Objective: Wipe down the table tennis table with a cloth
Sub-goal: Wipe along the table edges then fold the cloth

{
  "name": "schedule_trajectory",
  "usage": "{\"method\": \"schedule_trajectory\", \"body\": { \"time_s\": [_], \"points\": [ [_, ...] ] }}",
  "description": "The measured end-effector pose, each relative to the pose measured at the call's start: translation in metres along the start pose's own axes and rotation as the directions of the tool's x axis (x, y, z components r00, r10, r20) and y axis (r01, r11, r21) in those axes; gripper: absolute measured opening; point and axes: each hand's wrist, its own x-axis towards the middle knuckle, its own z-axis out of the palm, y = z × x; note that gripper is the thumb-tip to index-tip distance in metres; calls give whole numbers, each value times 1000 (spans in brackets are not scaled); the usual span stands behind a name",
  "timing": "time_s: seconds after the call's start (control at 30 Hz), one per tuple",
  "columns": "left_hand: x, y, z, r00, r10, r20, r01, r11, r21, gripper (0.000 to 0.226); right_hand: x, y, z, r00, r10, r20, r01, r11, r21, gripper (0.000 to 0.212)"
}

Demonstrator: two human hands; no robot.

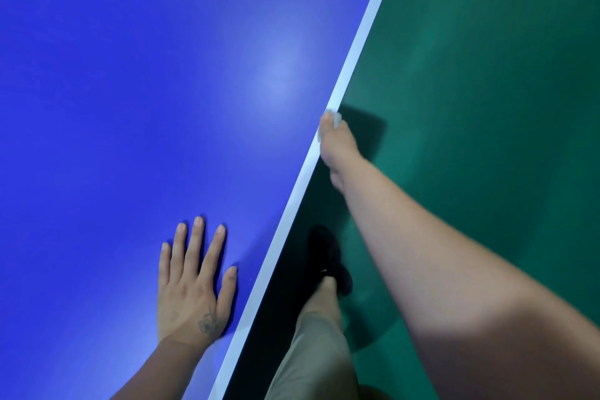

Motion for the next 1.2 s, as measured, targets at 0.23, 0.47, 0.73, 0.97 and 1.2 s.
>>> {"method": "schedule_trajectory", "body": {
  "time_s": [0.23,0.47,0.73,0.97,1.2],
  "points": [
    [62,35,-10,997,-51,53,49,998,43,67,6,-5,-1,999,-10,-36,11,1000,20,45],
    [233,99,-24,996,89,-3,-89,996,-13,66,-24,41,19,998,55,-5,-55,998,-41,69],
    [357,159,-36,976,215,21,-215,977,13,63,57,-38,-5,984,49,-169,-40,998,55,55],
    [360,161,-37,975,223,11,-223,974,28,63,135,-111,-42,984,27,-179,-3,991,132,45],
    [363,159,-36,974,226,-1,-226,974,-6,63,103,-76,-26,987,37,-159,-18,993,120,60]
  ]
}}
